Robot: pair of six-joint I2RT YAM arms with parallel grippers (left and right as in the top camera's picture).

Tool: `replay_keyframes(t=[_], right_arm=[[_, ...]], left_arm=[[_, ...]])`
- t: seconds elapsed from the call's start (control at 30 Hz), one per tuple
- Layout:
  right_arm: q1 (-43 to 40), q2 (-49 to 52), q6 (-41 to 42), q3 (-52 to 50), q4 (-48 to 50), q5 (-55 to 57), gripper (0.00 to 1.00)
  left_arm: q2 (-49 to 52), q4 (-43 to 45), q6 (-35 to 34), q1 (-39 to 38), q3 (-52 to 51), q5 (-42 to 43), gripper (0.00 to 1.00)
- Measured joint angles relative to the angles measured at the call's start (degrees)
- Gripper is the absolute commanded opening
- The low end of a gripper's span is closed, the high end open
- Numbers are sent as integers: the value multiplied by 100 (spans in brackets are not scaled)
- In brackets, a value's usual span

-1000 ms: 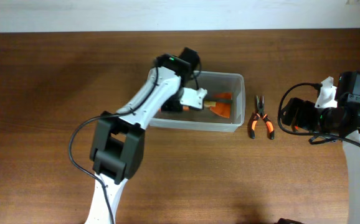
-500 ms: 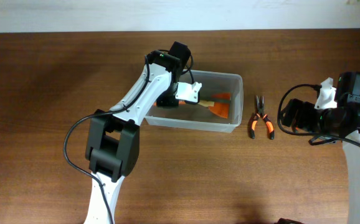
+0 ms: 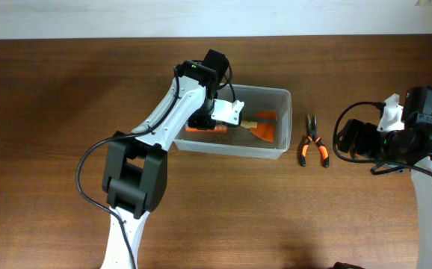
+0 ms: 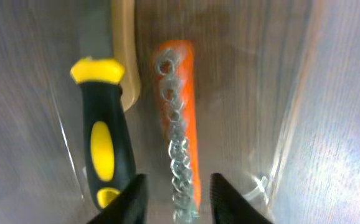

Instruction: Pack container

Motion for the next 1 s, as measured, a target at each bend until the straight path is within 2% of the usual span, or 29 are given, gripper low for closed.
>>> replay_keyframes(t=[0.17, 0.43, 0.67, 0.83, 1.0], right_arm=[[0, 0, 4, 0, 0, 0, 99], [0, 0, 2, 0, 114, 0, 99], [0, 9, 4, 0, 243, 0, 99], [0, 57, 2, 2, 168, 184, 95], [0, 566, -87, 17, -146, 468, 94]], left_arm=[[0, 20, -232, 0, 2, 155, 99], [-173, -142, -2341, 31, 649, 256, 99], [-1659, -146, -3547, 387, 1537, 302, 99], [-2813, -151, -4428, 1325, 1834, 262, 99], [-3060, -531, -5449, 2815, 1864, 90, 99]])
